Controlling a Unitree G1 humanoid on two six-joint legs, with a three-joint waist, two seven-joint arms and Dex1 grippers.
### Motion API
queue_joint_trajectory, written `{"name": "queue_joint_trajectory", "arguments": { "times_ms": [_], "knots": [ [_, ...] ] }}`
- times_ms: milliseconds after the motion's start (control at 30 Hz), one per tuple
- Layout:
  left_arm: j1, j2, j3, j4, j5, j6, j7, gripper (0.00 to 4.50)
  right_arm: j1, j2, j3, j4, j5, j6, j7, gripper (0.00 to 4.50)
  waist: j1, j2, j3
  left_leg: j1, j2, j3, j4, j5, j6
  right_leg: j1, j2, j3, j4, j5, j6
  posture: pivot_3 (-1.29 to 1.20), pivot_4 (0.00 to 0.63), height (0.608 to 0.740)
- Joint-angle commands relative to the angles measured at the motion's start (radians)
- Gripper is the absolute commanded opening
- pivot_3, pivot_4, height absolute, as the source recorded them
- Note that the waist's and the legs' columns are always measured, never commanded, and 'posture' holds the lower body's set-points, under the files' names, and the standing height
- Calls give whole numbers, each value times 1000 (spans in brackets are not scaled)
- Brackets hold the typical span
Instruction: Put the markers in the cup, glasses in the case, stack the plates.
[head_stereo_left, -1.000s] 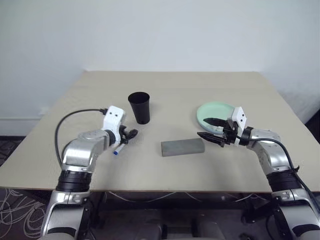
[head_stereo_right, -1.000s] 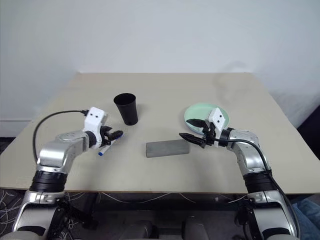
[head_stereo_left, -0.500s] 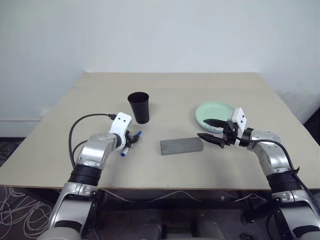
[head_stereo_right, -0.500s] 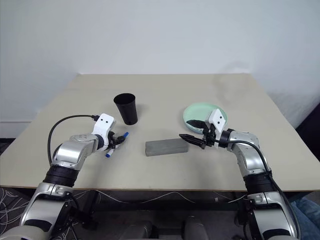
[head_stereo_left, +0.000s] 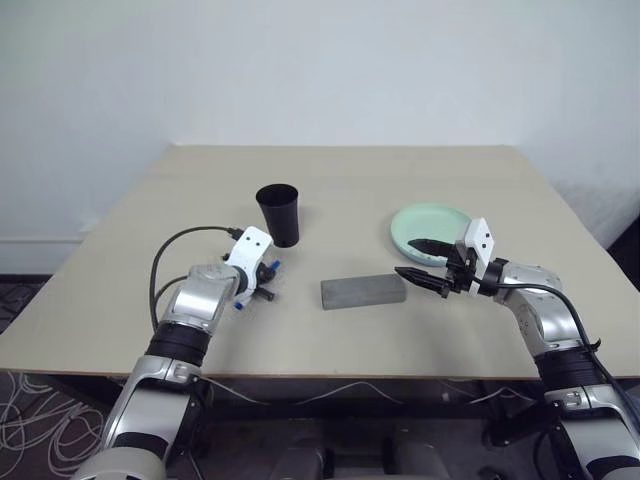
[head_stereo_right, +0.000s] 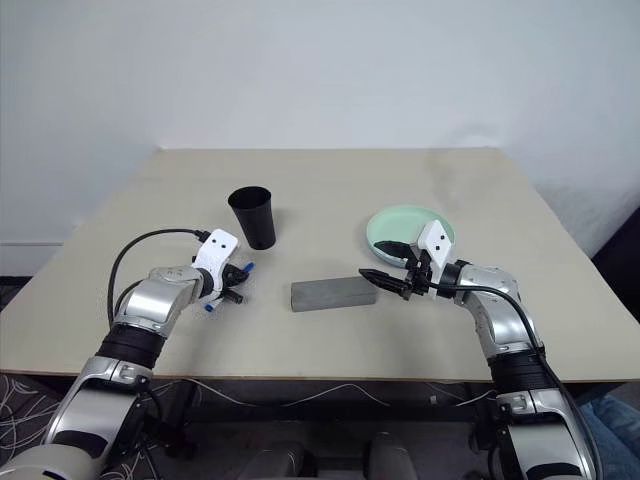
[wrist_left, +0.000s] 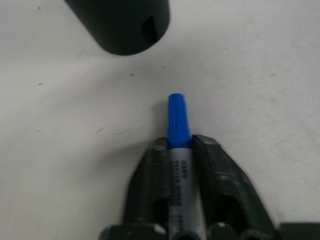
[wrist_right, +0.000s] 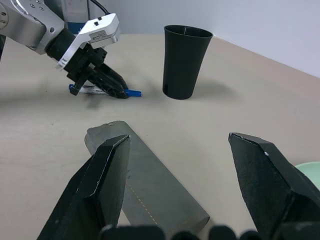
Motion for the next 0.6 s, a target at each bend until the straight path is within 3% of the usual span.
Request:
{"name": "queue_joint_trajectory", "arguments": {
  "times_ms": [33,167,333,467,600],
  "knots": [
    [-14,4,8,-8,14,-7,-2,110,-10,-3,-23,-37,12,-4,-6,3417,0,0,0,0,0,0,0,0,0,0,0,0,0,0,0,0,0,740],
    [-22,2,22,-17,8,-4,-3,110,-13,-3,-21,-33,11,-6,-6,3417,0,0,0,0,0,0,0,0,0,0,0,0,0,0,0,0,0,740],
    [-27,-31,72,-193,-112,-85,-125,110,-25,-3,-21,-18,8,-10,-4,3417,3,0,0,-3,0,-1,0,0,0,-2,-1,-1,-1,0,0,0,0,740],
    [-75,-75,122,-263,-174,-246,-170,110,-36,0,-18,-7,4,-14,-4,3417,1,0,0,-4,-2,0,0,0,0,-3,-3,0,-2,1,1,0,0,740],
    [-210,-122,167,-142,-135,-477,-80,110,-50,3,-16,7,1,-19,-3,3417,1,-1,1,-4,-1,0,0,1,-1,-3,-3,-1,-2,2,0,0,0,740]
  ]
}}
